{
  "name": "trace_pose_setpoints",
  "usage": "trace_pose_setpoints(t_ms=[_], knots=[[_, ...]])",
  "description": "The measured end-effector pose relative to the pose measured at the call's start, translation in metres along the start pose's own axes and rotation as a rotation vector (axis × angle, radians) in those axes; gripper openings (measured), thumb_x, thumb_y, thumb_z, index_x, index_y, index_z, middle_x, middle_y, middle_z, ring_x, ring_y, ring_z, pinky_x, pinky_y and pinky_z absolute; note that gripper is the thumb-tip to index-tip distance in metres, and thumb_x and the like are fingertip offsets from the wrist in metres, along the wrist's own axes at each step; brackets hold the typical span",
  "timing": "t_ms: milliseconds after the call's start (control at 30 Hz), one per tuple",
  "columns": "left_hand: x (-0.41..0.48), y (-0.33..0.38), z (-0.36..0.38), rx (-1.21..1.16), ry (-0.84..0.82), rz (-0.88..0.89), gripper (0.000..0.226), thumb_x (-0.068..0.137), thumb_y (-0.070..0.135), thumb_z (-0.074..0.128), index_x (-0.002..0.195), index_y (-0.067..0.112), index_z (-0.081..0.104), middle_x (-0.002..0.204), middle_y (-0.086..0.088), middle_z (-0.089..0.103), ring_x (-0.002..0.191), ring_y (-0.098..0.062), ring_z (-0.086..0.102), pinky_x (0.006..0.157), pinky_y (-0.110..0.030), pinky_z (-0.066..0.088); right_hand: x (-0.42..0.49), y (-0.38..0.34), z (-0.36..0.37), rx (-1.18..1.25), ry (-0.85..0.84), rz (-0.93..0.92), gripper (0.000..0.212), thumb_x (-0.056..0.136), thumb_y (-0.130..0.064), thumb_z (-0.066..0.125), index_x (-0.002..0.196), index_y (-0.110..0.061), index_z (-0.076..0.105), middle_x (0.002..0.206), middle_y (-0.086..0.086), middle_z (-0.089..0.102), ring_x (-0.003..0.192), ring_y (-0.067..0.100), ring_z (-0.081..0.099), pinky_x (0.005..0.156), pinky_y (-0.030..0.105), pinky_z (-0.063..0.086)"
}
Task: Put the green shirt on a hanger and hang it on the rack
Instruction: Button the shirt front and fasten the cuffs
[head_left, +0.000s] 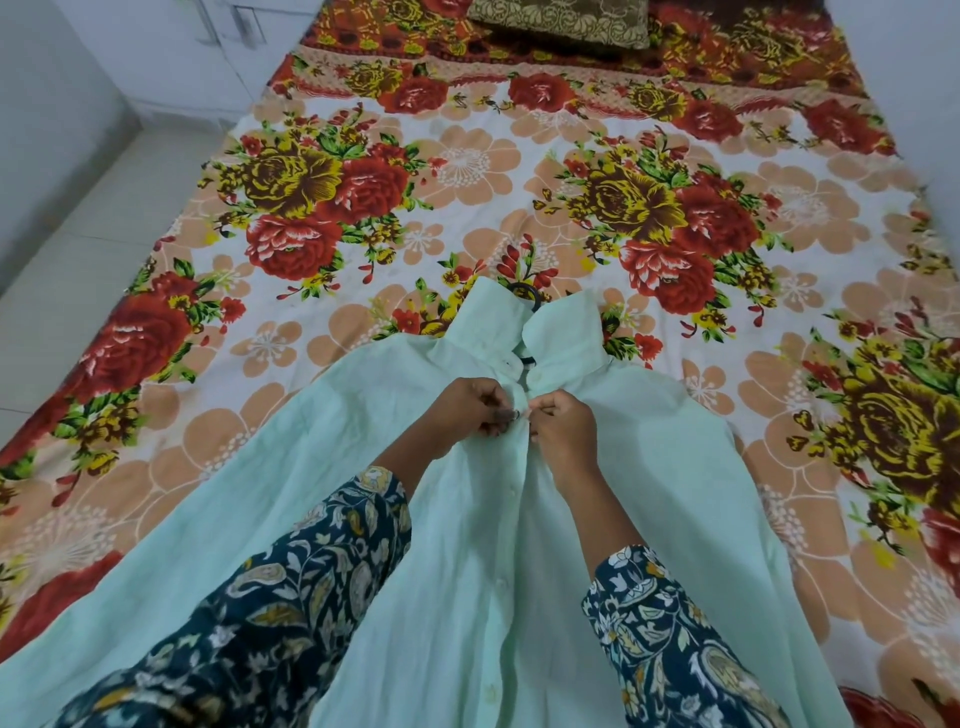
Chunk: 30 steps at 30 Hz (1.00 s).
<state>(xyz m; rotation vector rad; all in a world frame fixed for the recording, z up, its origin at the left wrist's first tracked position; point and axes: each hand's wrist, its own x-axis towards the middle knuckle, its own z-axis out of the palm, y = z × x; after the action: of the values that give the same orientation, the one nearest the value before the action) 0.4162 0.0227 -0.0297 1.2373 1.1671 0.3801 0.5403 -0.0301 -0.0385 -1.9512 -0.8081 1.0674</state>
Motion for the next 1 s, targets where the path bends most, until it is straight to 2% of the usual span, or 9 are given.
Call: trace_pose_setpoints(t_ms=[133,267,433,600,667,733,800,900,1000], knots=[[0.006,0.002,0.006,0.075,0.082,-0.039,0.016,0.088,0.005,0.059,0.074,0.01,0.056,0.065,-0.005,0.059,0.045,-0.003,0.054,0.051,-0.015,0.045,0.01,0.002,0.001,-0.05,0.058,-0.024,0.014,0.084,-0.001,0.052,0.082,-0.01,0.064,0.08,0.007,0.064,0.082,0.028,0.063,0.077,0.039,0.055],[0.027,0.02,0.016,0.507,0.4,0.102,0.017,0.092,0.017,0.051,0.092,0.001,0.059,0.087,-0.012,0.062,0.078,-0.024,0.058,0.066,-0.031,0.042,0.026,-0.006,-0.004,-0.16,0.119,-0.117,0.018,0.089,-0.007,0.052,0.098,-0.003,0.067,0.096,0.009,0.069,0.087,0.022,0.06,0.074,0.026,0.045],[0.056,0.021,0.034,1.079,0.36,0.105,0.028,0.095,0.016,0.038,0.115,0.001,0.05,0.119,-0.017,0.053,0.11,-0.033,0.051,0.083,-0.038,0.046,0.051,-0.016,0.008,-0.472,0.058,-0.107,0.024,0.093,-0.02,0.05,0.104,-0.003,0.062,0.108,0.015,0.066,0.098,0.031,0.061,0.074,0.033,0.045],[0.065,0.017,0.035,1.187,0.367,0.136,0.03,0.096,0.014,0.037,0.119,0.0,0.048,0.121,-0.018,0.051,0.113,-0.032,0.049,0.085,-0.037,0.047,0.062,-0.02,0.012,-0.644,0.052,-0.103,0.024,0.094,-0.014,0.045,0.11,0.0,0.057,0.116,0.017,0.06,0.106,0.033,0.058,0.082,0.038,0.046],[0.066,0.015,0.032,1.098,0.361,0.158,0.024,0.093,0.009,0.038,0.112,0.001,0.052,0.114,-0.015,0.053,0.109,-0.03,0.051,0.078,-0.036,0.046,0.065,-0.021,0.011,-0.63,0.045,-0.08,0.024,0.093,-0.013,0.045,0.109,0.001,0.057,0.115,0.017,0.061,0.106,0.034,0.058,0.078,0.036,0.045],[0.066,0.014,0.025,0.852,0.42,0.122,0.015,0.089,0.006,0.041,0.083,0.006,0.054,0.09,-0.009,0.054,0.094,-0.028,0.053,0.067,-0.031,0.04,0.066,-0.021,0.008,-0.609,0.029,-0.058,0.023,0.092,-0.01,0.045,0.106,0.003,0.058,0.108,0.017,0.062,0.1,0.034,0.058,0.071,0.033,0.04],[0.066,0.015,0.015,0.494,0.474,0.046,0.03,0.086,0.004,0.046,0.058,0.013,0.041,0.064,-0.001,0.045,0.071,-0.022,0.05,0.057,-0.027,0.033,0.067,-0.021,0.005,-0.527,0.038,-0.045,0.017,0.088,-0.005,0.046,0.093,0.002,0.061,0.087,0.014,0.059,0.083,0.03,0.055,0.064,0.031,0.037],[0.054,0.019,0.007,-0.096,0.386,-0.039,0.031,0.087,0.002,0.058,0.058,0.011,0.051,0.06,-0.004,0.053,0.052,-0.014,0.055,0.054,-0.022,0.044,0.066,-0.025,0.001,-0.155,0.056,0.024,0.019,0.076,0.002,0.053,0.059,-0.006,0.054,0.063,0.014,0.053,0.066,0.028,0.053,0.057,0.036,0.043],[0.039,0.024,0.004,-0.353,0.273,-0.097,0.025,0.088,-0.001,0.057,0.065,0.007,0.057,0.065,-0.006,0.06,0.041,-0.002,0.059,0.047,-0.011,0.049,0.056,-0.035,-0.007,0.253,-0.018,0.121,0.025,0.079,0.008,0.058,0.06,-0.007,0.055,0.059,0.011,0.053,0.053,0.021,0.048,0.05,0.026,0.044]])
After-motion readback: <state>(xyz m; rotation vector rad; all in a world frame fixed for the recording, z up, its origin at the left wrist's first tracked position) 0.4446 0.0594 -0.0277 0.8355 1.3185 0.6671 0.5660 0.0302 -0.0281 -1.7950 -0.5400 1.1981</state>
